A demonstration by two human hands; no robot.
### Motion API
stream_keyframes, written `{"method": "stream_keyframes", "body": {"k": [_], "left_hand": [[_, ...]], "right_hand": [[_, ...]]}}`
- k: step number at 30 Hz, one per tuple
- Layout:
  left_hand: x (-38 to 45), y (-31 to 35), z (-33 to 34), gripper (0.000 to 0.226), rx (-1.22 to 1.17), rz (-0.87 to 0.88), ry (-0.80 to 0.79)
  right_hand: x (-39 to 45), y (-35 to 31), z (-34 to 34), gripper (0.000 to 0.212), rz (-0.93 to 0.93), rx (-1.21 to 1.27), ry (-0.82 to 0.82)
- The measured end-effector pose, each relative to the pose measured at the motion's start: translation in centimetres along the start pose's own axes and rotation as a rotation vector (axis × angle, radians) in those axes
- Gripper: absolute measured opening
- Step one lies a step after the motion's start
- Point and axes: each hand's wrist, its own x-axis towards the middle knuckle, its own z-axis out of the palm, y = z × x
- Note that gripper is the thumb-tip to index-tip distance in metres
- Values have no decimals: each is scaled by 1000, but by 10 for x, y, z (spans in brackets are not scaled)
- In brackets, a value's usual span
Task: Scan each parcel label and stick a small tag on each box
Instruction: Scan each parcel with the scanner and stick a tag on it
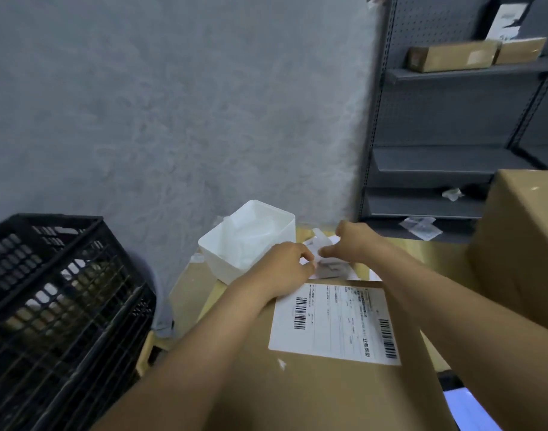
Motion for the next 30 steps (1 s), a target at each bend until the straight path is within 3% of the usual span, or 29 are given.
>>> {"method": "stream_keyframes", "body": {"k": [4, 9, 14, 22, 26, 30], "left_hand": [[12, 0, 3, 49, 34, -11, -50], [26, 15, 7, 65, -79, 11, -67], [38, 25, 5, 15, -280, -14, 99], [37, 16, -17, 21, -1040, -287, 25], [30, 15, -27, 27, -1120, -316, -22], [27, 17, -36, 33, -1111, -365, -40]], "right_hand": [[11, -4, -2, 27, -32, -54, -4], [5, -3, -21, 19, -57, 404, -122], [-12, -5, -34, 25, -195, 531, -166], [-42, -4, -26, 15, -376, 560, 29], [-50, -10, -22, 33, -433, 378, 197], [-58, -17, -26, 29, -466, 216, 335]]}}
